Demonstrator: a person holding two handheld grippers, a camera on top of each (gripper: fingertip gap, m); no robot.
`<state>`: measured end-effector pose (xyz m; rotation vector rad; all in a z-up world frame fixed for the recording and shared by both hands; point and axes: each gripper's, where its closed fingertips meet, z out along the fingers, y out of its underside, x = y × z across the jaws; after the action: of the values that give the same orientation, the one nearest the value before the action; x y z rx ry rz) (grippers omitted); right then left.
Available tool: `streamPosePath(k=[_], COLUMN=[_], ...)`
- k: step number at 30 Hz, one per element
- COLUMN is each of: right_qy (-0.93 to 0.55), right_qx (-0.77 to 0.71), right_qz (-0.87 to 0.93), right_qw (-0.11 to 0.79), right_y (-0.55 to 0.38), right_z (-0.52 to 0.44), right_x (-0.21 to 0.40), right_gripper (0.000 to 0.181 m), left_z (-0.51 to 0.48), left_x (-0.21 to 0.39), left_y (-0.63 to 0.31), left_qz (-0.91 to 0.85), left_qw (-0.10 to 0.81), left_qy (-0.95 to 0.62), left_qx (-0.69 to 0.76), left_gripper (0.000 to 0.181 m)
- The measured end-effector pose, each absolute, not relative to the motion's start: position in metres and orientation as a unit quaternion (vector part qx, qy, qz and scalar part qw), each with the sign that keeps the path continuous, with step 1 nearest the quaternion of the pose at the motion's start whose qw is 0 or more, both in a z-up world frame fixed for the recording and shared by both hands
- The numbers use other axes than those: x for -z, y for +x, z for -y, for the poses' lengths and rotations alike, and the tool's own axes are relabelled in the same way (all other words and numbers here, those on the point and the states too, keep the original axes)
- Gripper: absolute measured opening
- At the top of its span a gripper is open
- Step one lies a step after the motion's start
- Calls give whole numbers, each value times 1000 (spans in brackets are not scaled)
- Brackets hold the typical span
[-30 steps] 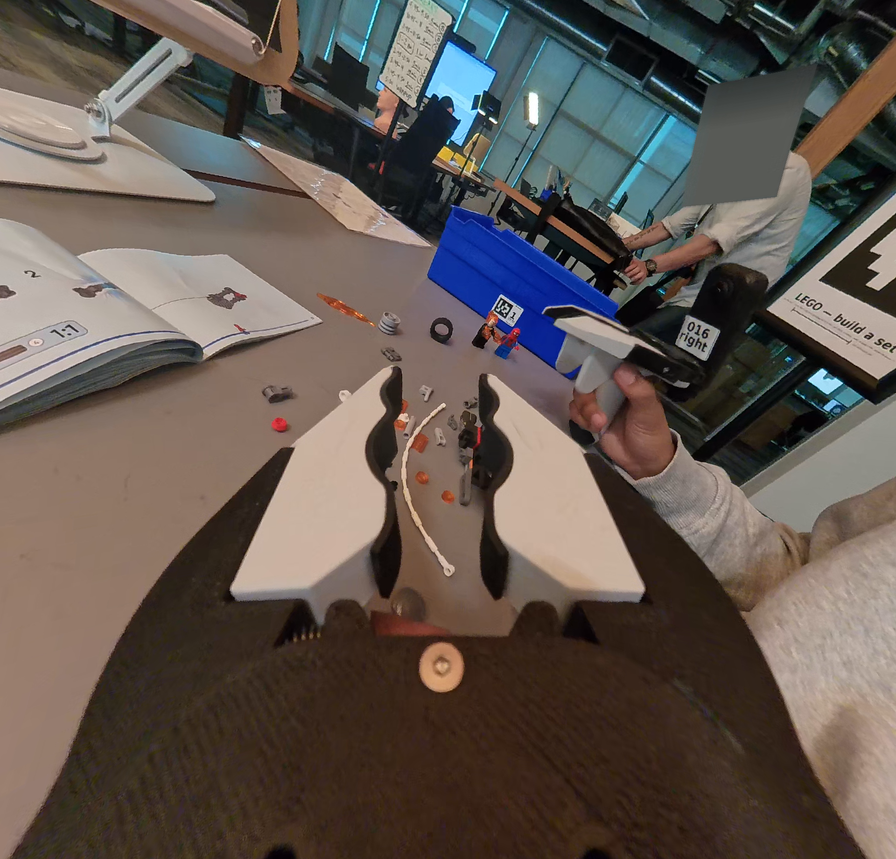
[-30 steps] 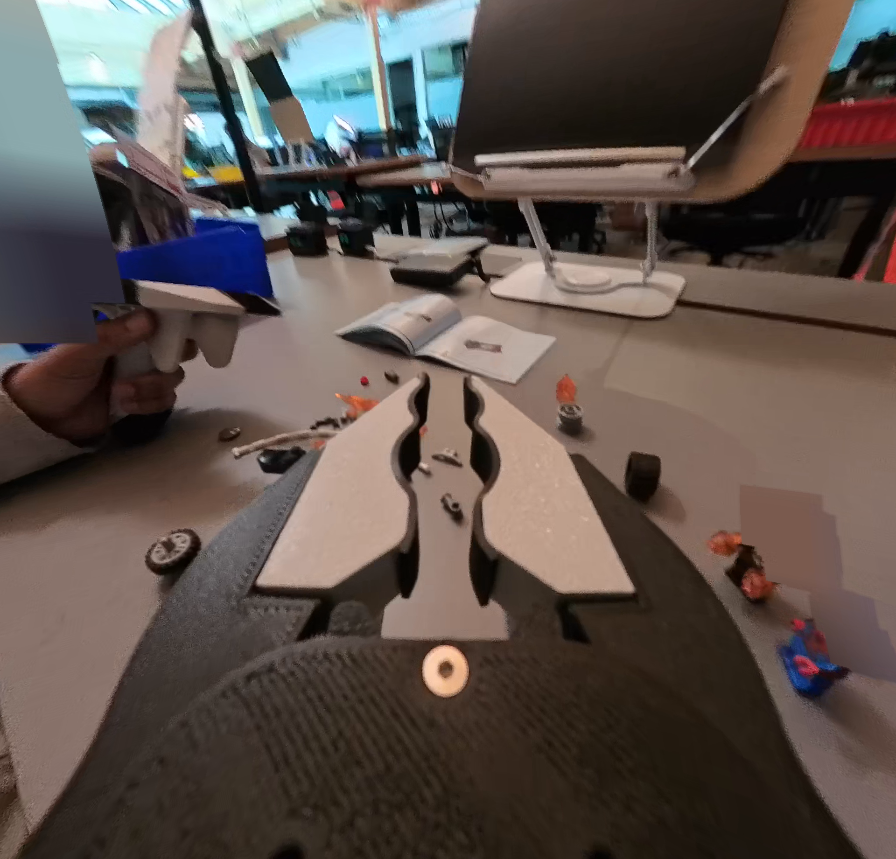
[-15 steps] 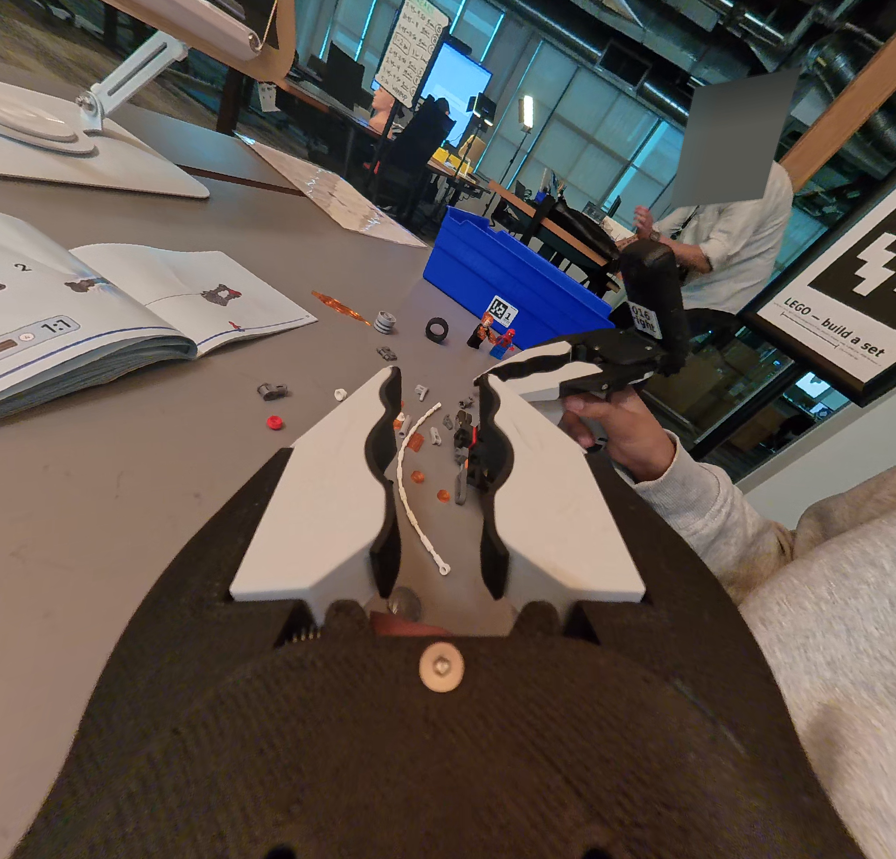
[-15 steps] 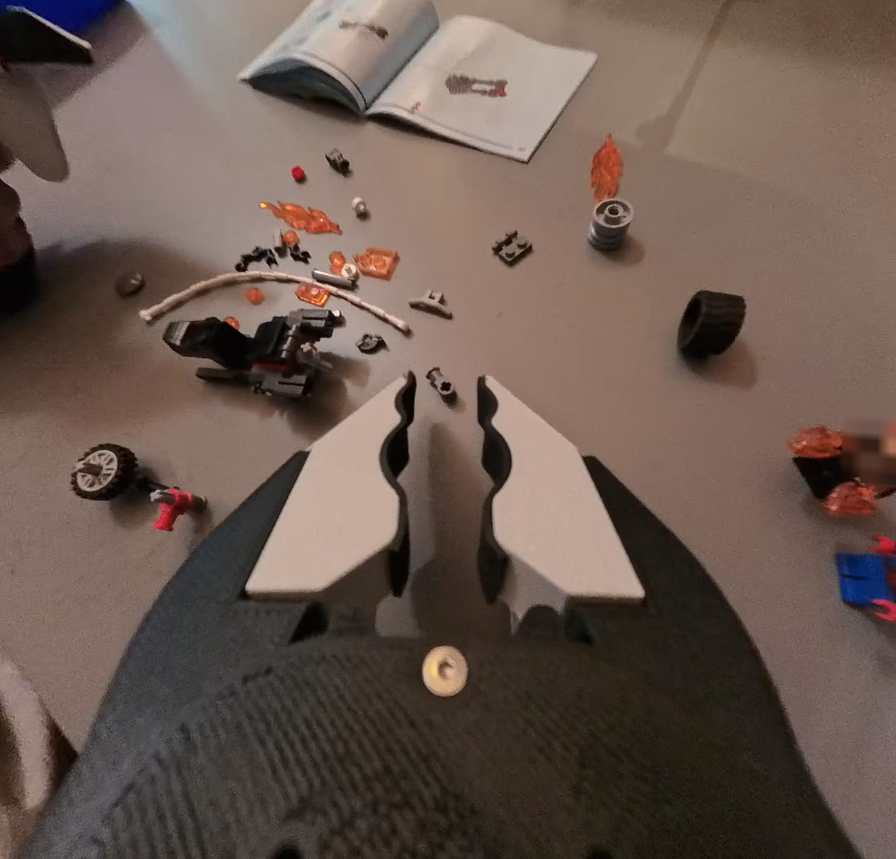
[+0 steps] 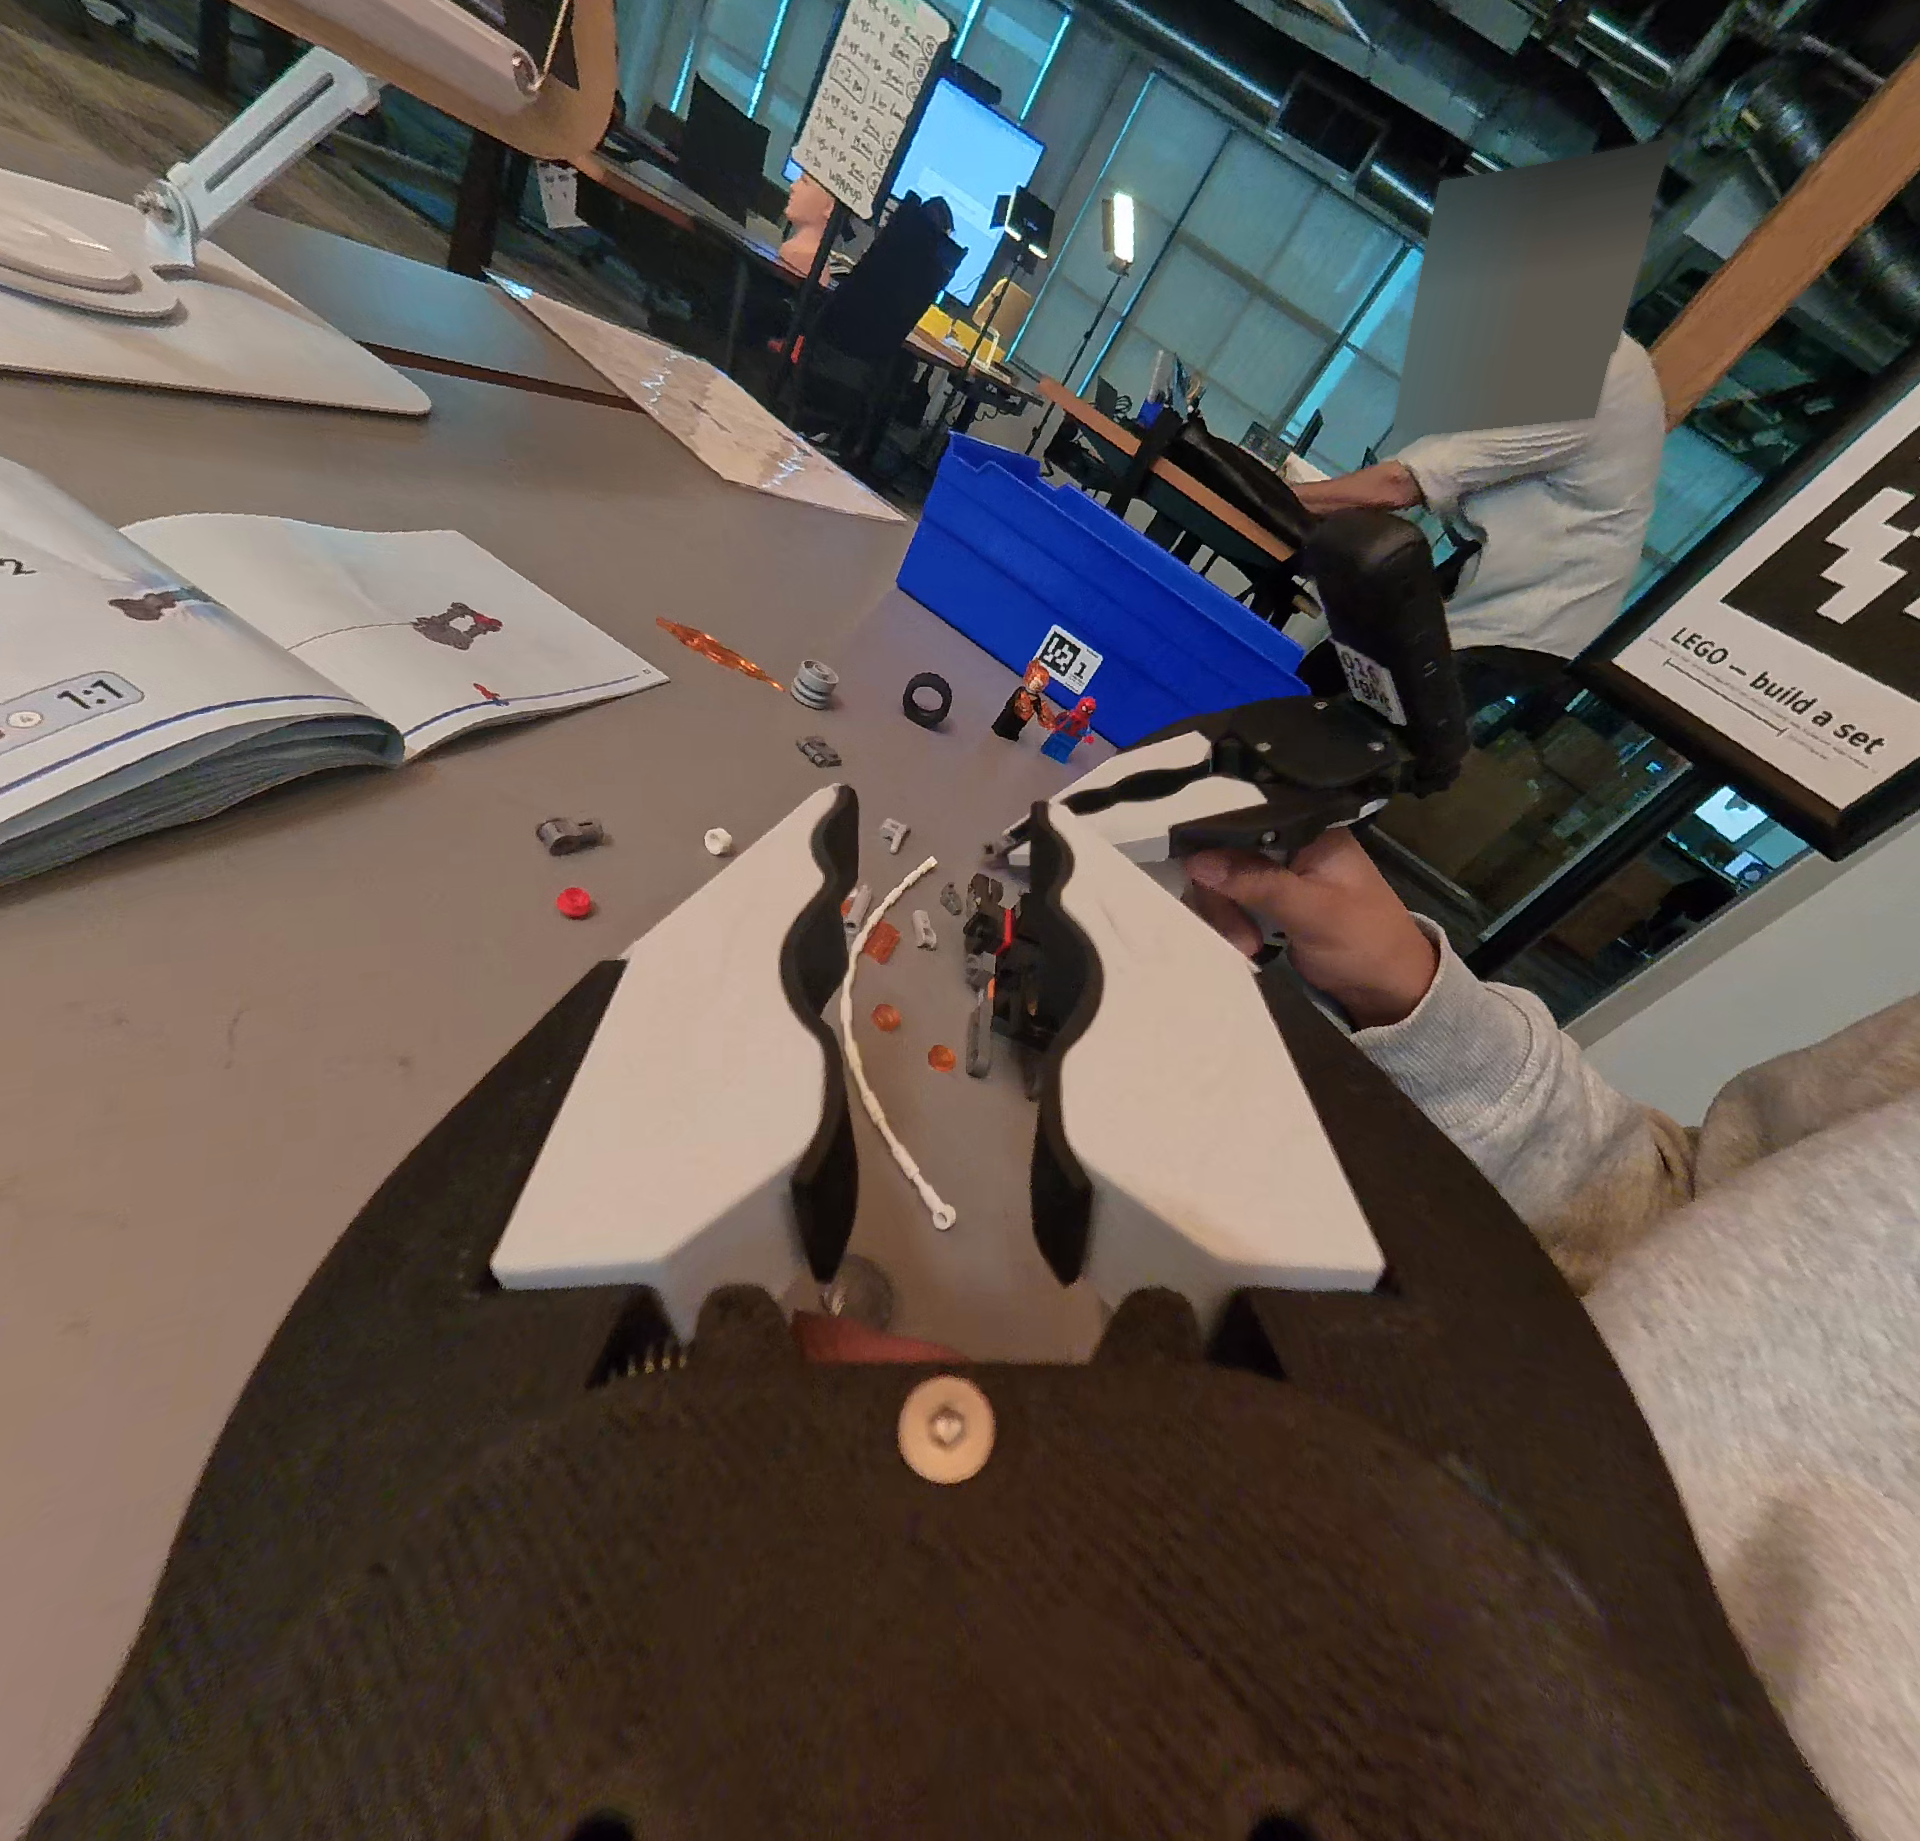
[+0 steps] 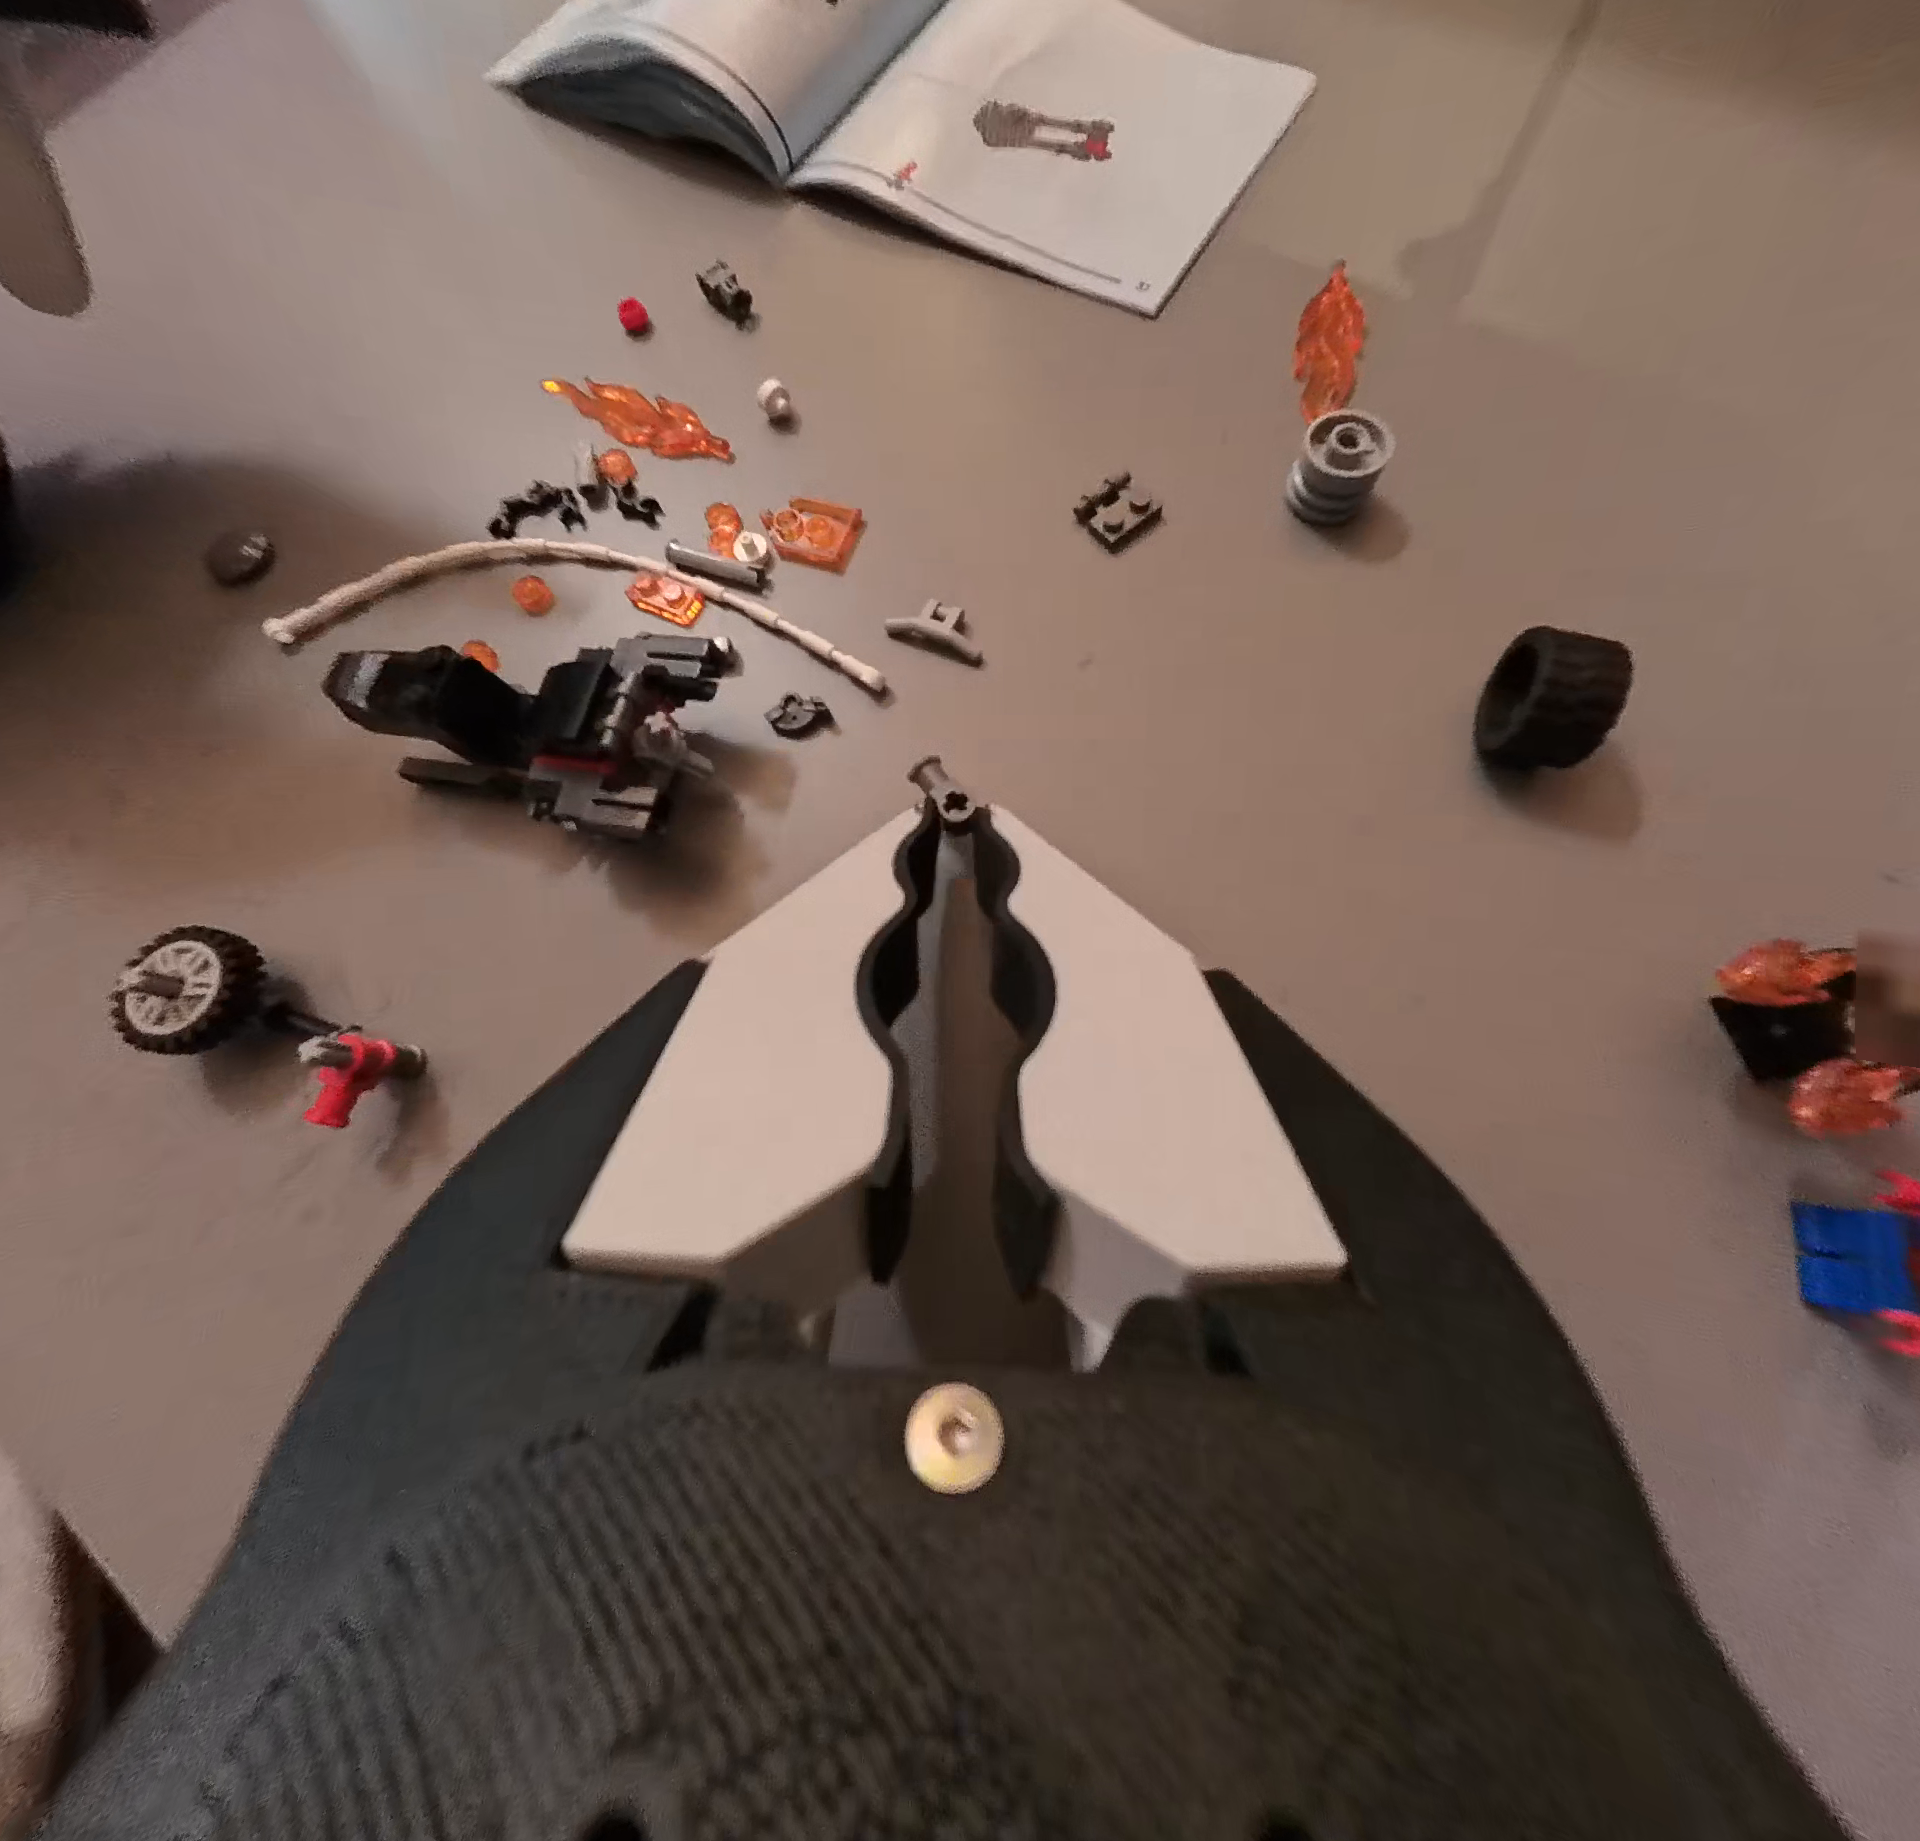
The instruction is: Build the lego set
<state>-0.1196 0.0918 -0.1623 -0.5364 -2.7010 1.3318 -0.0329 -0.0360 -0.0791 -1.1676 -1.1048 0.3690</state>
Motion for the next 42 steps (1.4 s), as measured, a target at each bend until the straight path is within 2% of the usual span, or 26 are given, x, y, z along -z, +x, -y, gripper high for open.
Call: streamPosePath(k=[6, 10, 31, 36, 42], right_qy=[-162, -121, -86, -26, 48], right_qx=[-522, -575, -615, -647, -667], right_qz=[837, 809, 784, 761, 742], right_qw=[1, 8, -8, -27, -49], right_y=[-115, -108, -97, -74, -42], right_z=[-92, -91, -90, -86, -81], right_x=[133, 113, 98, 86, 78], right_gripper=[4, 4, 4, 3, 4], left_z=[22, 10, 3, -14, -47], left_x=[79, 82, 83, 81, 78], left_y=[-31, -29, -27, -20, 0], left_qz=[471, 453, 441, 405, 337], left_qw=[678, 666, 661, 667, 689], left_qy=[-544, -573, -589, -612, -640], left_qx=[-152, -151, -148, -129, -46], left_gripper=[32, 33, 33, 34, 26])
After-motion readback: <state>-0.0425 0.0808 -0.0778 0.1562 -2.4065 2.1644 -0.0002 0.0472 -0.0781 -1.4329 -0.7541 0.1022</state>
